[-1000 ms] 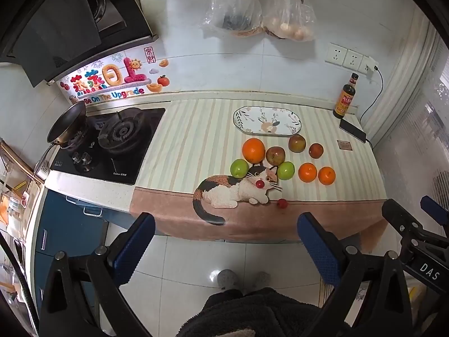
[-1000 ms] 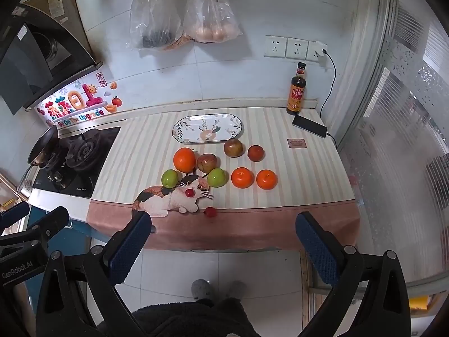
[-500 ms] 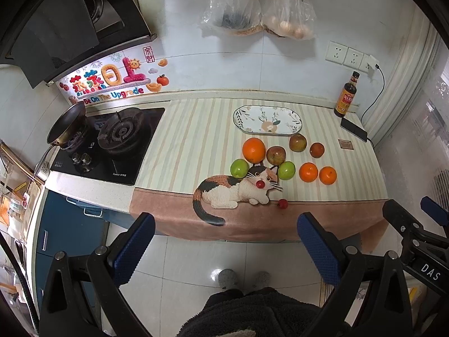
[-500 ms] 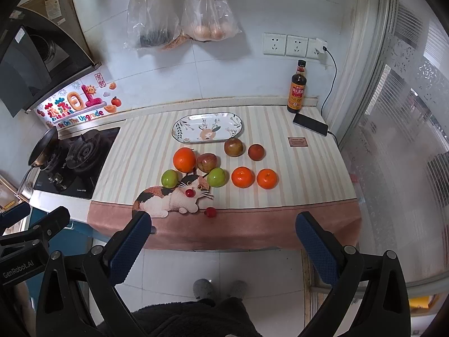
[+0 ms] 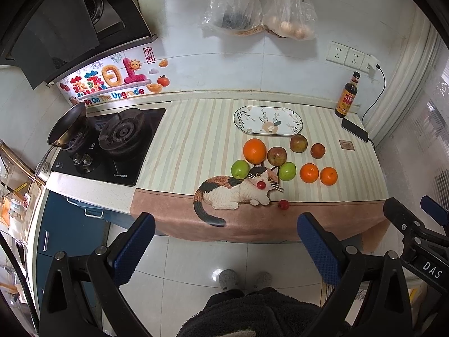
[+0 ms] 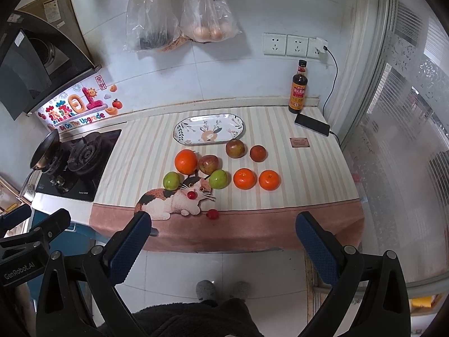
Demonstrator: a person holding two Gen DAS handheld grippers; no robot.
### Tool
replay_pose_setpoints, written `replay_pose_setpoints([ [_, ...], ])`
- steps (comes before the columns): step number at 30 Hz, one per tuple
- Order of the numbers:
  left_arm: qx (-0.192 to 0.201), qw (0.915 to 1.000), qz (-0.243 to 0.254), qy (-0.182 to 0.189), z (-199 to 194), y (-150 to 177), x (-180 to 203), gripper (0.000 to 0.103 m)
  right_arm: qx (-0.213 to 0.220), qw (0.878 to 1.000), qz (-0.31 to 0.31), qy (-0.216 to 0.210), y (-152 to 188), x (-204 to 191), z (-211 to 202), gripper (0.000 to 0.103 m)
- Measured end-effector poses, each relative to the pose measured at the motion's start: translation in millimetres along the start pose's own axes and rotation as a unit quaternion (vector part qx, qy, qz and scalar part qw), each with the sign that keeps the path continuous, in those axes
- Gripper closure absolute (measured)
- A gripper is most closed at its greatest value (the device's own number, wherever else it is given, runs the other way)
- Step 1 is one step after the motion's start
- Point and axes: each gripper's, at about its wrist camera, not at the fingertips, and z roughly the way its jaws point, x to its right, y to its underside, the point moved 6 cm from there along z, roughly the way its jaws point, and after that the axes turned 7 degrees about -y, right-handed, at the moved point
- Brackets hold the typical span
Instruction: Organize fruits
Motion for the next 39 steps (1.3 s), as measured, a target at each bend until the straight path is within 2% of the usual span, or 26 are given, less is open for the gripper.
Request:
replay_pose_setpoints([
  [39,0.002,1.0000,0.003,-0.005,2.1,-3.2,1.4,0.000,0.001,1.000,-0.003,-0.005,-2.9,-8.5,-3.9,0.000],
])
